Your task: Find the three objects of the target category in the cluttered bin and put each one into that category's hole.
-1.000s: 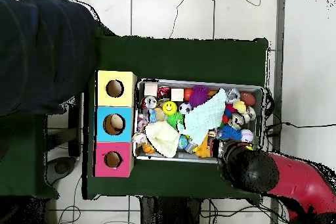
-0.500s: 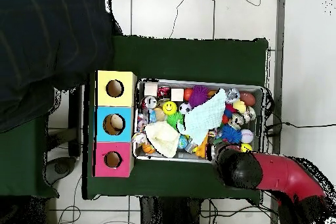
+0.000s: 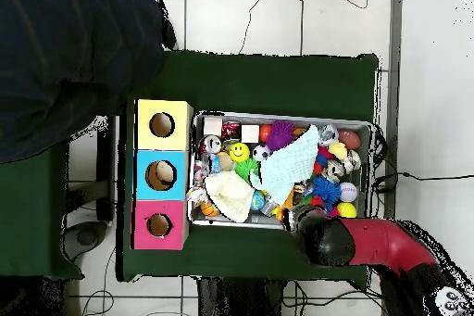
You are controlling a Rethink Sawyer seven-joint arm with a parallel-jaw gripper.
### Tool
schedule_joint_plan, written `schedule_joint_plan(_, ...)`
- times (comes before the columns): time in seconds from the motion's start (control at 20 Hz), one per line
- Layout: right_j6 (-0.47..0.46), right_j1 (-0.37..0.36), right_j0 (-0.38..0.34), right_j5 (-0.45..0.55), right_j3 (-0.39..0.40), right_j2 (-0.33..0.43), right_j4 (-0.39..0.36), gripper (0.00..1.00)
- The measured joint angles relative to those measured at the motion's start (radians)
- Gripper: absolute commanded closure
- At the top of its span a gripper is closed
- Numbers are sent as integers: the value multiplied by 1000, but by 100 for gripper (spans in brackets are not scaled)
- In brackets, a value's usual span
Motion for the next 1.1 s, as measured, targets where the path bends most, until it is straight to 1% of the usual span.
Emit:
schedule_joint_plan(0.4, 0, 92, 0, -26, -29, -3, -84, 0)
schedule_joint_plan(0.6, 0, 120, -13, -29, -51, -3, -105, 0)
schedule_joint_plan(1.1, 0, 128, -82, -29, -95, -3, -107, 0)
